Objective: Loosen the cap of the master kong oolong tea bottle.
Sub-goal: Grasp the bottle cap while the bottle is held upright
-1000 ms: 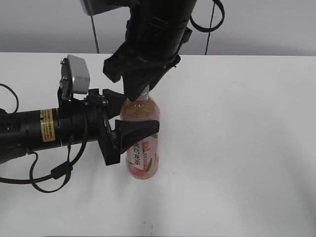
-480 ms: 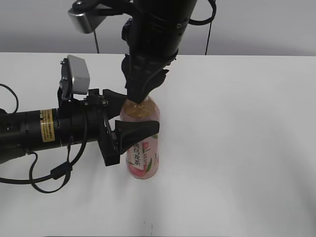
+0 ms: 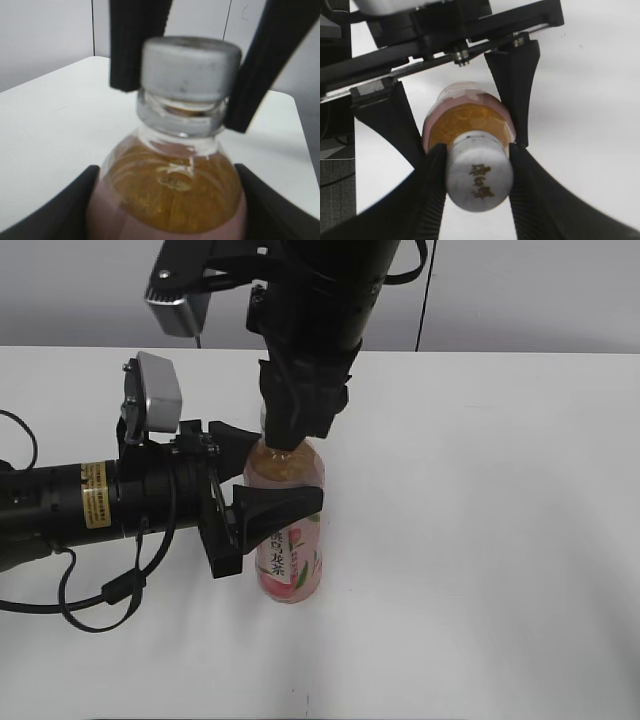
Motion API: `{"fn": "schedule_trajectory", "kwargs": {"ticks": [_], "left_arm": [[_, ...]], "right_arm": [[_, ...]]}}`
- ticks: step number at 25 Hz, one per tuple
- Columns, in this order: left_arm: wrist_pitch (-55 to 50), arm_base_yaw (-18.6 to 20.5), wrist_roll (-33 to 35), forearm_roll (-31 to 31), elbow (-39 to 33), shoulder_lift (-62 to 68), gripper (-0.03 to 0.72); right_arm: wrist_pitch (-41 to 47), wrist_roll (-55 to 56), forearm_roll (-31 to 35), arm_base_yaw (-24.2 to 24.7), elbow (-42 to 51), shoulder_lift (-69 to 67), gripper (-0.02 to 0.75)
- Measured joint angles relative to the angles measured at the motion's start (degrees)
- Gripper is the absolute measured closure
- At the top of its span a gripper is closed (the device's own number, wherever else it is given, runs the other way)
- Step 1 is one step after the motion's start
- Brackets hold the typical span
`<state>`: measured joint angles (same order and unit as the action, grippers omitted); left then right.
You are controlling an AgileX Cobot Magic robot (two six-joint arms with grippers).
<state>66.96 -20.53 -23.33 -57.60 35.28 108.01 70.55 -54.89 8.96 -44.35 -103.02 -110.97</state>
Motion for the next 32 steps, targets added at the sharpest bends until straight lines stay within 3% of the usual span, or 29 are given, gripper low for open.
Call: {"fn": "schedule_trajectory", "kwargs": {"ticks": [18, 32], "left_arm": [[0.21, 0.00, 0.46, -0.60, 0.00, 0.00, 0.223], [0.21, 0.00, 0.46, -0.44, 0.00, 0.00, 0.223]], "right_arm": [[0.44, -32.04, 1.82, 0.05, 0.00, 0.05, 0.455], [0.50, -43.31, 1.69, 0.05, 0.00, 0.10, 0.451]]}}
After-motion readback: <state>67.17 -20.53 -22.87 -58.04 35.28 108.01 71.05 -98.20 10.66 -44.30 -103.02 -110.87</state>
